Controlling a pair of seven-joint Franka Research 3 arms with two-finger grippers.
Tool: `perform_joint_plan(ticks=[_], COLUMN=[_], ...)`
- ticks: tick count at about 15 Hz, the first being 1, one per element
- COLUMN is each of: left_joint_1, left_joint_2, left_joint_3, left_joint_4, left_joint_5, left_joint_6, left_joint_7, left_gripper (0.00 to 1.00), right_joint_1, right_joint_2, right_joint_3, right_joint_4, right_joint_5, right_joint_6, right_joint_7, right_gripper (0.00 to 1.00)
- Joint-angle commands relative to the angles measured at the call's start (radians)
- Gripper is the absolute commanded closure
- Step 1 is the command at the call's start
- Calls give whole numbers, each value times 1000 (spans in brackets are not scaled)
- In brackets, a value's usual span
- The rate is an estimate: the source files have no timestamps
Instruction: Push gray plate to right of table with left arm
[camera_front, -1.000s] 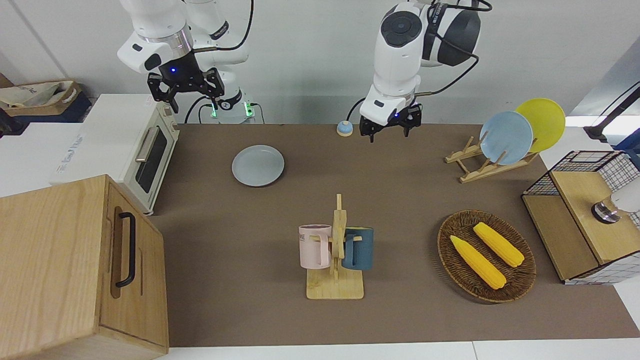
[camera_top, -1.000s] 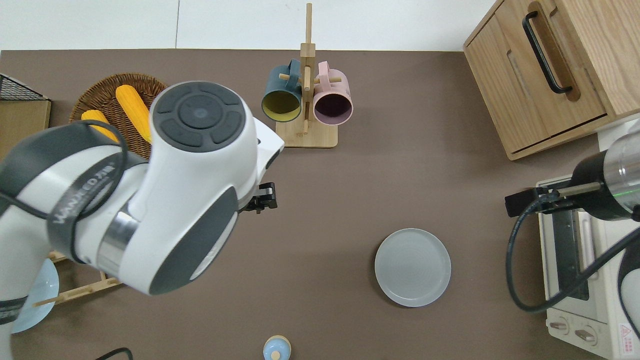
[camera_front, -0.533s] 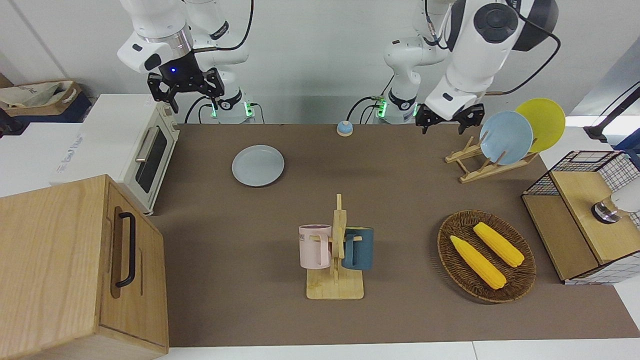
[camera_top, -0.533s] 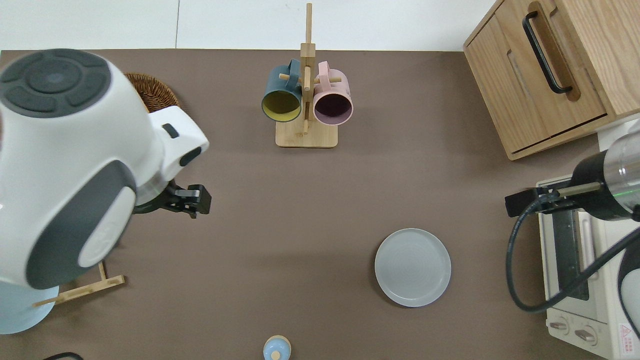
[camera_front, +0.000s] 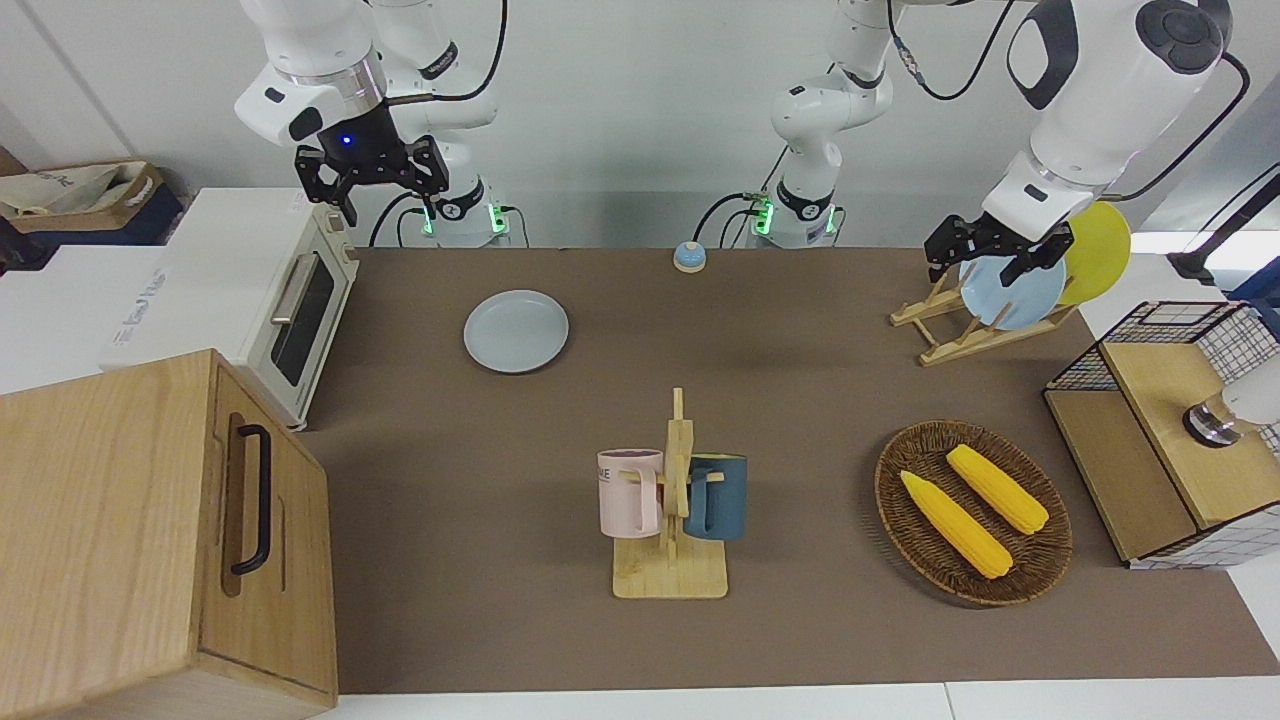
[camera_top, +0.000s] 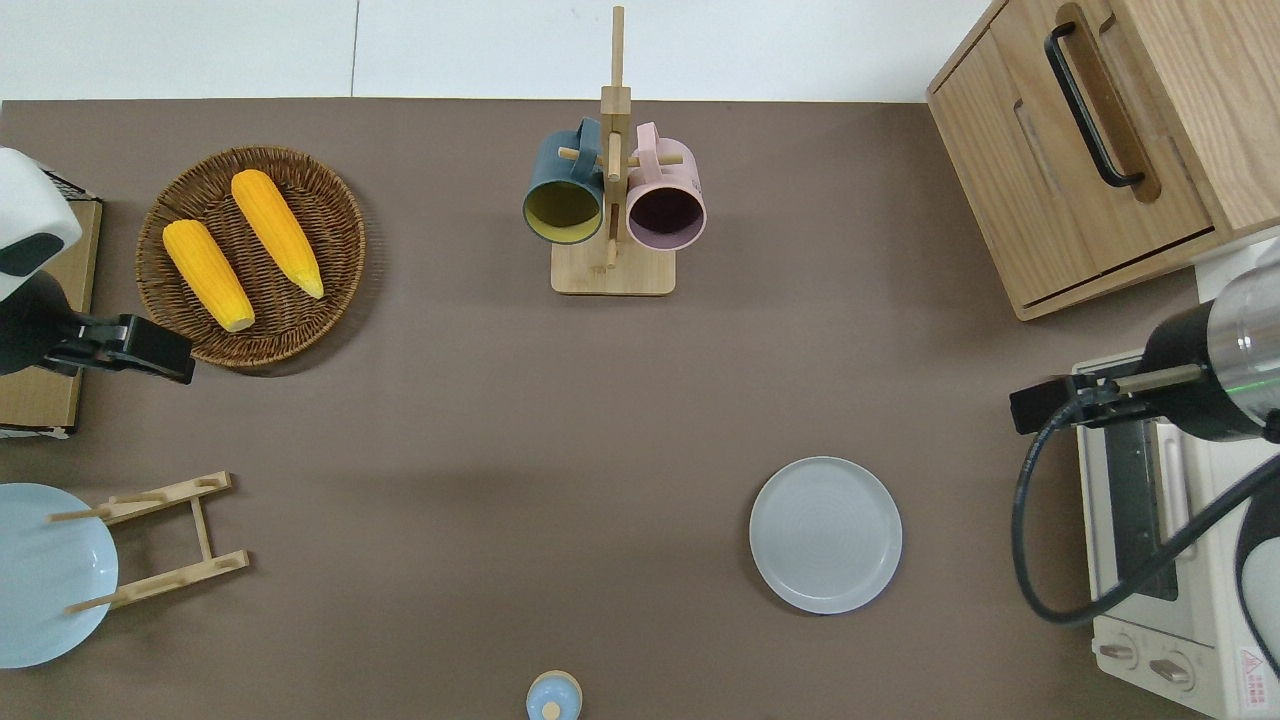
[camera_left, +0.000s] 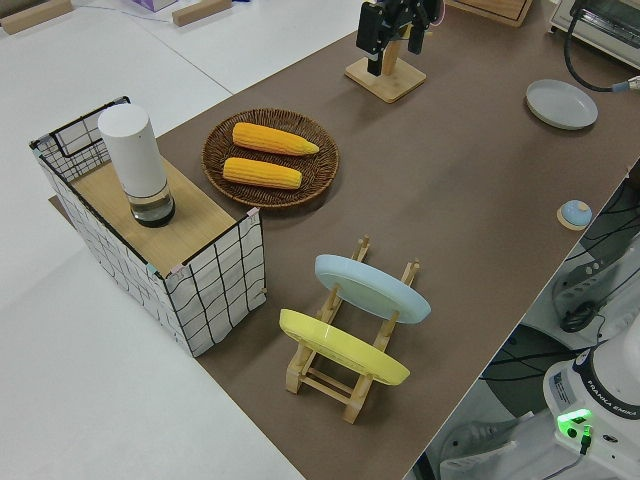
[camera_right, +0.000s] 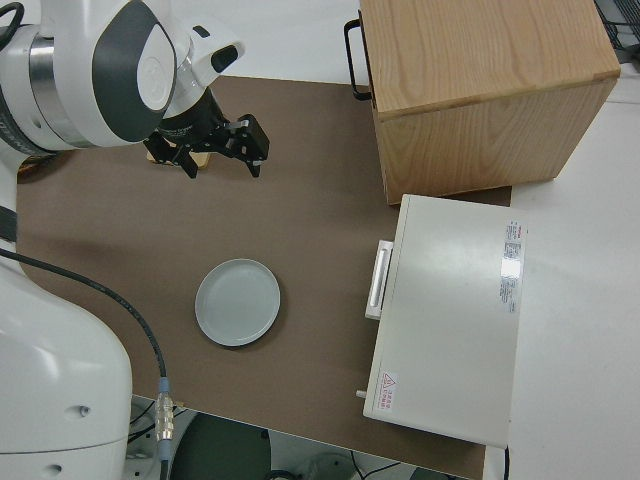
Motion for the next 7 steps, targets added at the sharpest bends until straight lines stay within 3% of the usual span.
perform_joint_plan(ticks=[1, 7], left_joint_1=[18, 22], left_joint_2=[-11, -12], left_joint_3=[-9, -9], left_joint_4=[-9, -17], left_joint_5=[-1, -6], left_joint_6=[36, 28], left_joint_7=[13, 13], left_gripper=[0, 0], right_joint_1=[-20, -20], right_joint_2=[-6, -6], right_joint_3=[15, 15], right_joint_4=[4, 4], right_joint_5=[10, 10], right_joint_6=[-12, -12], right_joint_7=[0, 0], right_gripper=[17, 17])
